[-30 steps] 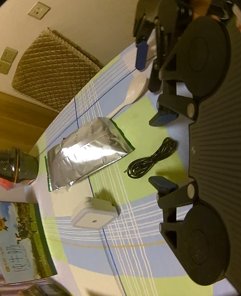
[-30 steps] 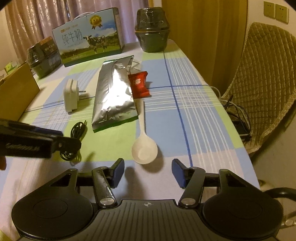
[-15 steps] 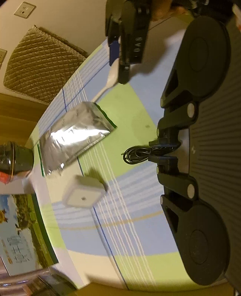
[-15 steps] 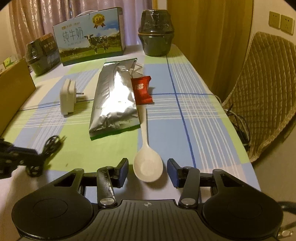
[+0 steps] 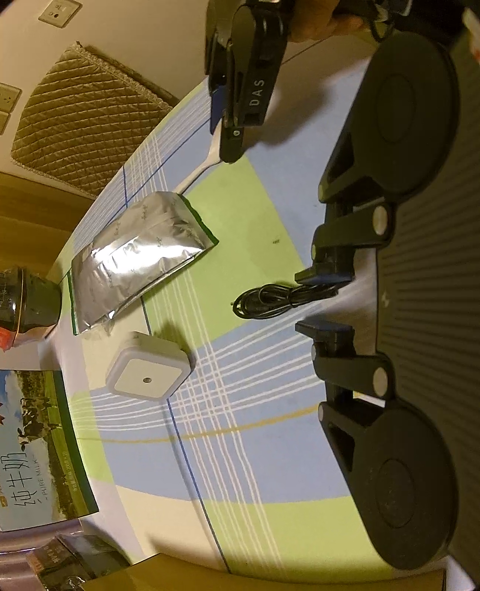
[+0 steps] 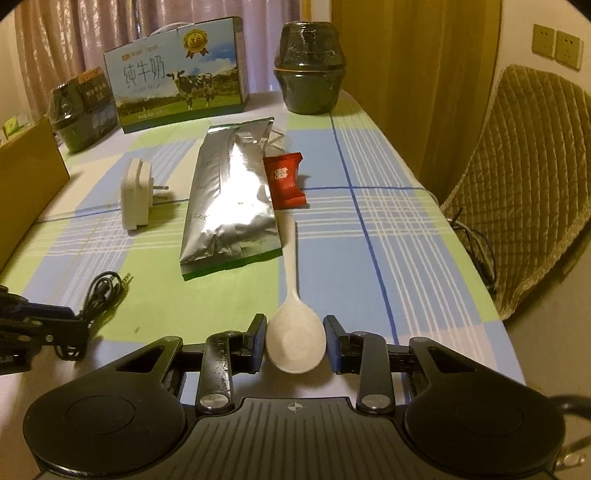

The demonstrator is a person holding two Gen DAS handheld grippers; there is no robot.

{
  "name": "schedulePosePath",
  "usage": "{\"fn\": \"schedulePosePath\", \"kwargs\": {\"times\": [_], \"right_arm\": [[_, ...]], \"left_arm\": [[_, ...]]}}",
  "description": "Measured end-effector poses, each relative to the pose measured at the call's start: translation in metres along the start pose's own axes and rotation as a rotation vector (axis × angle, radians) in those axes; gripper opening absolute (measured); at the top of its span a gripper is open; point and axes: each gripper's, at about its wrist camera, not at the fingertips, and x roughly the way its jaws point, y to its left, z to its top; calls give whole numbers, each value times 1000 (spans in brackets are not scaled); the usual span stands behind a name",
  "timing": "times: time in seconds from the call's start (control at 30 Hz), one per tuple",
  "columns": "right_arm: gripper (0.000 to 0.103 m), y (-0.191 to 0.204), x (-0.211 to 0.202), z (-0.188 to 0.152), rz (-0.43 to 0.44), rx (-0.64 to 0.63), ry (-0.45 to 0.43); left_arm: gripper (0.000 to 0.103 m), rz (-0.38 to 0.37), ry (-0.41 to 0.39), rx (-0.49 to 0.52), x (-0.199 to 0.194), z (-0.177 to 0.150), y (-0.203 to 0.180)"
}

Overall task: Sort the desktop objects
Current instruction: 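Grasp the black cable with the left tool while the right tool grasps the white spoon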

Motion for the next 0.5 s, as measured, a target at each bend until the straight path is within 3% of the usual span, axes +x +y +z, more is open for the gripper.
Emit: {"fn": "schedulePosePath", "kwargs": {"times": [0.23, 0.33, 0.5], "right_arm": [[30, -2, -19, -9, 10, 59, -8], [30, -2, -27, -14, 10, 85, -10], [30, 3, -41, -28, 18, 115, -2]], "left_arm": [[17, 11, 9, 12, 6, -1, -4], [7, 19, 11, 21, 4, -3, -5], [7, 23, 7, 48, -11, -17, -8]]}}
